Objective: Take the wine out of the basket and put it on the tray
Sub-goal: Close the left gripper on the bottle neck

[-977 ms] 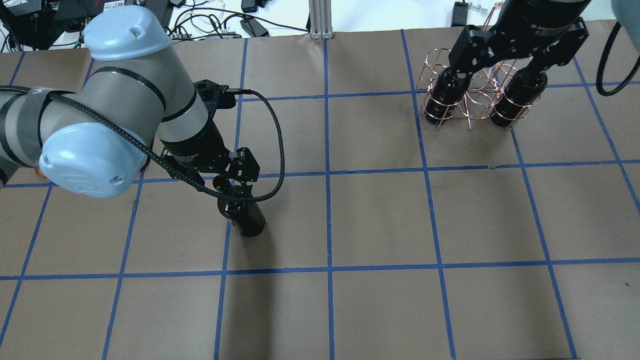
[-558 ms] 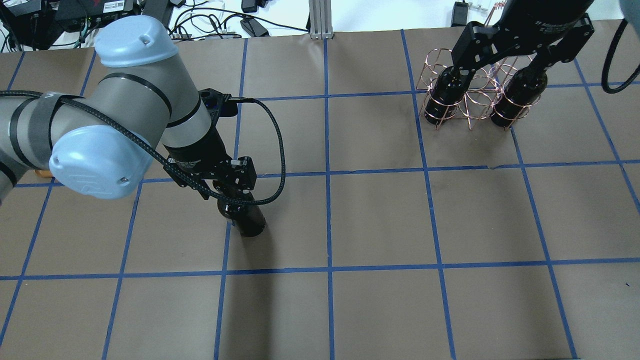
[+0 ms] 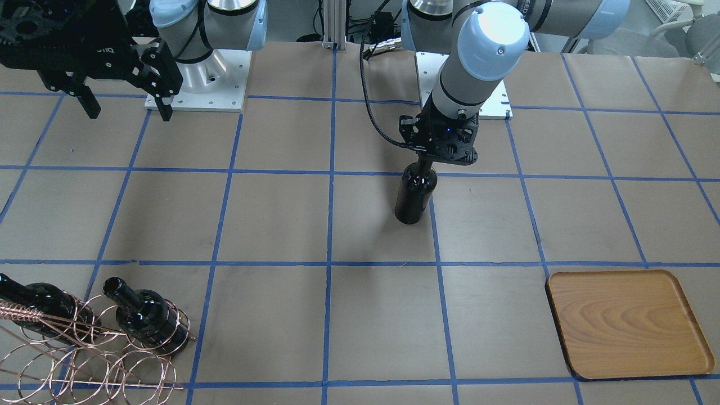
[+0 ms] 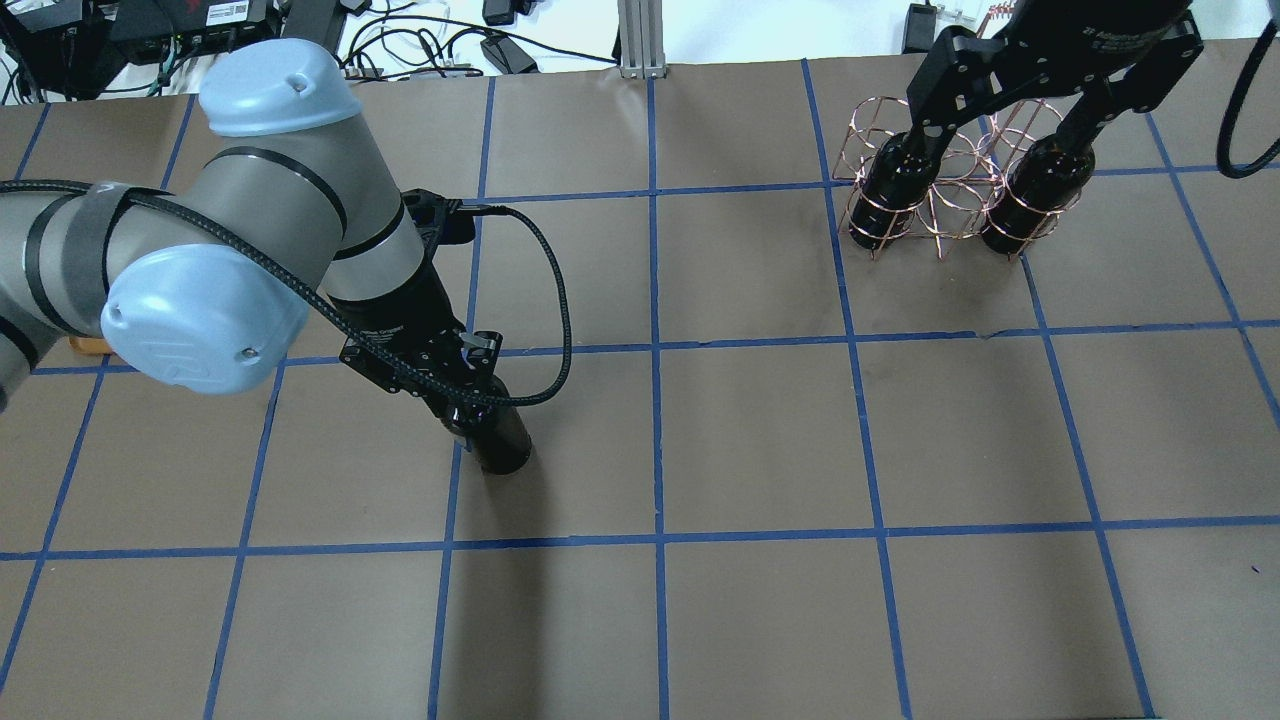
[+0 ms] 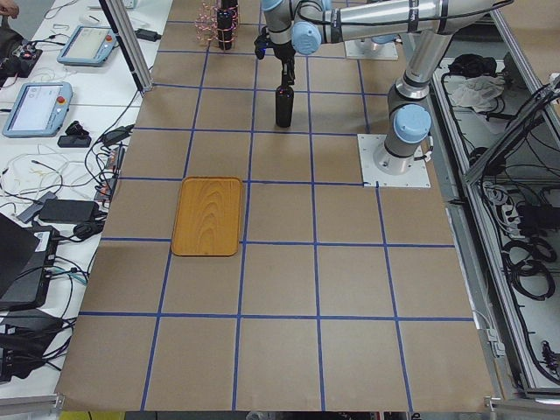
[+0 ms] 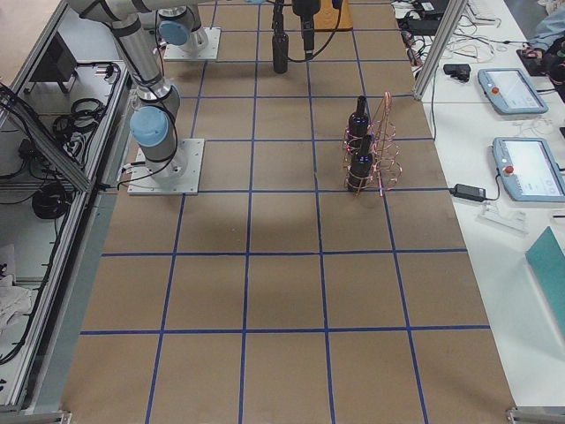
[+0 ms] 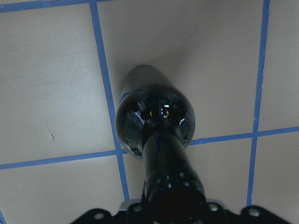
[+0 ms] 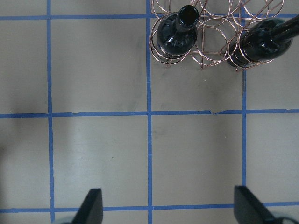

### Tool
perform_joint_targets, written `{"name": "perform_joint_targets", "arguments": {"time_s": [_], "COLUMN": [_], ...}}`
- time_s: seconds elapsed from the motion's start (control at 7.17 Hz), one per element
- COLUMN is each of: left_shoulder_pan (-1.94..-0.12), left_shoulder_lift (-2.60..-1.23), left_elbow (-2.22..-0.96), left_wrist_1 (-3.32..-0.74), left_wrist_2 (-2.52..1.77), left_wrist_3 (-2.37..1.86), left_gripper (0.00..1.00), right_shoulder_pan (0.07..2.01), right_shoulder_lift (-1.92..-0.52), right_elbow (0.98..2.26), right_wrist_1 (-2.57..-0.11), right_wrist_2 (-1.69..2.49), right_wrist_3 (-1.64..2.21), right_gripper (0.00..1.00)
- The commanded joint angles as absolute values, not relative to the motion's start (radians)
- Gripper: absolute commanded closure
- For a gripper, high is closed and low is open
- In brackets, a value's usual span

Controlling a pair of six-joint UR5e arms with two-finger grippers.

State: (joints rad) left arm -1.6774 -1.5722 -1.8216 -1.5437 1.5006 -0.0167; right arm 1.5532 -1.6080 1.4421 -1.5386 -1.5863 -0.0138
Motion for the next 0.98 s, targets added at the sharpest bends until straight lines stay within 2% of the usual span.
{"name": "perform_joint_targets", "arguments": {"time_s": [0.0, 0.42, 0.56, 0.7, 0.84], "left_shoulder_pan": [-1.674, -1.674, -1.674, -1.674, -1.674], "left_shoulder_lift": [-1.577, -1.603, -1.603, -1.592, -1.583], "left_elbow": [-1.813, -1.752, -1.752, -1.752, -1.752], "left_wrist_1": [-1.557, -1.580, -1.604, -1.605, -1.605], "left_wrist_2": [1.499, 1.508, 1.512, 1.513, 1.514], "left_wrist_3": [-0.032, -0.028, -0.032, -0.032, -0.034], "left_gripper": [1.00, 1.00, 0.64, 0.11, 0.00], "right_shoulder_pan": [1.572, 1.623, 1.623, 1.621, 1.621], "right_shoulder_lift": [-1.606, -1.603, -1.600, -1.597, -1.597], "right_elbow": [1.425, 1.424, 1.424, 1.424, 1.424], "right_wrist_1": [-1.542, -1.539, -1.540, -1.540, -1.540], "right_wrist_2": [-1.588, -1.604, -1.591, -1.597, -1.598], "right_wrist_3": [-0.003, 0.037, 0.037, 0.035, 0.035], "right_gripper": [0.00, 0.00, 0.00, 0.00, 0.00]}}
